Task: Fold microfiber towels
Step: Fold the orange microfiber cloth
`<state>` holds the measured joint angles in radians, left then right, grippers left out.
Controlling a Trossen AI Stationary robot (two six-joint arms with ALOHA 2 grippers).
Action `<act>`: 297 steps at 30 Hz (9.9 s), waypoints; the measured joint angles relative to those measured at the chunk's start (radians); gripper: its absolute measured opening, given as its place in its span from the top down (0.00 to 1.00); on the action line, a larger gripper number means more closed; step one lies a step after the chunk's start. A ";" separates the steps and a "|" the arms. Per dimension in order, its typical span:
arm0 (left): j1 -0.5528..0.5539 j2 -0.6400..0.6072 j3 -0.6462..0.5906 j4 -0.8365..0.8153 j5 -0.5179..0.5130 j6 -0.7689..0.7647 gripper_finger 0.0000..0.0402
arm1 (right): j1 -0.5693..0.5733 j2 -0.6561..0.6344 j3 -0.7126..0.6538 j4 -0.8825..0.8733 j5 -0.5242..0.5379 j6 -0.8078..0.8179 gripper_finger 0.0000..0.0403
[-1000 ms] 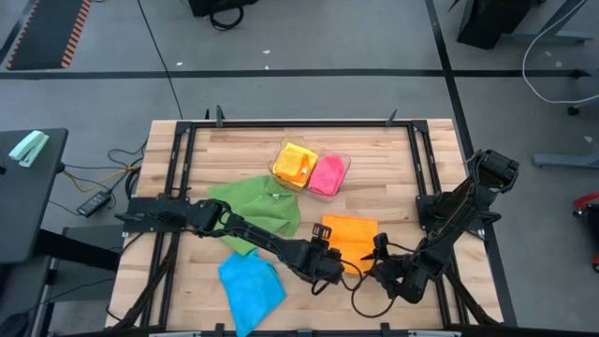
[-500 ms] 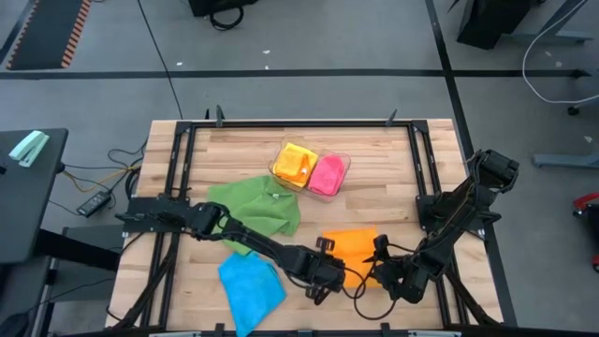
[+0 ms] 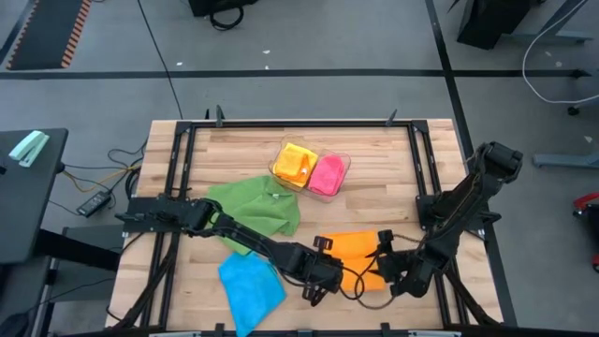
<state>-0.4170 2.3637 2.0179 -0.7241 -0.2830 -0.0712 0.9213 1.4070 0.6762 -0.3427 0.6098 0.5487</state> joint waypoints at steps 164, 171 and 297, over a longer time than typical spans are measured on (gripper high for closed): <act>0.005 -0.047 -0.168 0.338 0.098 -0.034 0.99 | 0.049 0.285 0.137 0.277 0.060 -0.284 0.48; 0.010 -0.066 -0.166 0.356 0.098 -0.100 0.98 | 0.048 0.357 0.158 0.260 0.087 -0.236 0.37; -0.051 -0.067 -0.217 0.278 0.180 -0.074 0.82 | -0.123 0.215 0.158 -0.133 -0.851 -0.085 0.90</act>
<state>-0.4679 2.2971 1.8008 -0.4465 -0.1032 -0.1455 0.7986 1.6222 0.8344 -0.4754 -0.2409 0.4636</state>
